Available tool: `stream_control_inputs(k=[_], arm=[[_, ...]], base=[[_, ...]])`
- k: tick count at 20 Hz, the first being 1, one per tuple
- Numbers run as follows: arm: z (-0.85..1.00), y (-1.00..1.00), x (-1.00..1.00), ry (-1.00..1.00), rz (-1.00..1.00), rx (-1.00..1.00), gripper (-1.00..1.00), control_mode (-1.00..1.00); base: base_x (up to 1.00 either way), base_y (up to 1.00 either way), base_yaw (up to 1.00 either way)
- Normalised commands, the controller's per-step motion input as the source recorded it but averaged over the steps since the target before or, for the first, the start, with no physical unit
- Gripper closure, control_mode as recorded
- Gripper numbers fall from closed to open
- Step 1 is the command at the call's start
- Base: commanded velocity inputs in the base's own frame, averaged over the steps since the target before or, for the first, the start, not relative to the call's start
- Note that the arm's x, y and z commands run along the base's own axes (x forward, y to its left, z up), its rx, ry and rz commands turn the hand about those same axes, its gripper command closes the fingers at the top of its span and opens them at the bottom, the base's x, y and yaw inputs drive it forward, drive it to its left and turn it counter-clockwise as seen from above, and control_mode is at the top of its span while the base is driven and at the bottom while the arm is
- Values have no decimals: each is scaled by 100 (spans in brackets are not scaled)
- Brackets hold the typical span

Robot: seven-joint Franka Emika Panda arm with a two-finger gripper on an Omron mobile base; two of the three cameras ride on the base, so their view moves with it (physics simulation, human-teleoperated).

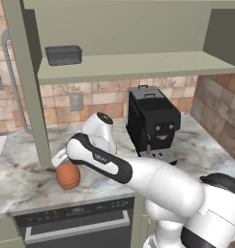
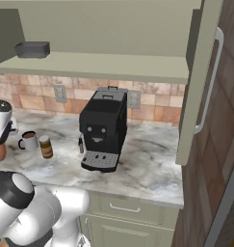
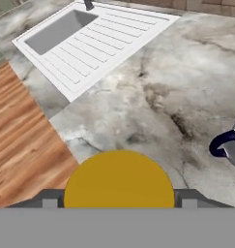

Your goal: Pick the cinnamon and honey bottle from the cabinet and place them next to the mug.

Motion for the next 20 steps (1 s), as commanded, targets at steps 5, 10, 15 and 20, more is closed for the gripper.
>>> stream_control_inputs(k=[5, 10, 15, 20], arm=[[-12, 9, 0, 0, -10, 0, 100, -100], [-5, 0, 0, 0, -14, 0, 100, -100], [0, 0, -1, -7, -7, 0, 100, -100], [0, 0, 0, -16, 1, 0, 100, -100]], base=[[0, 0, 0], [0, 0, 0], [0, 0, 0], [0, 0, 0]])
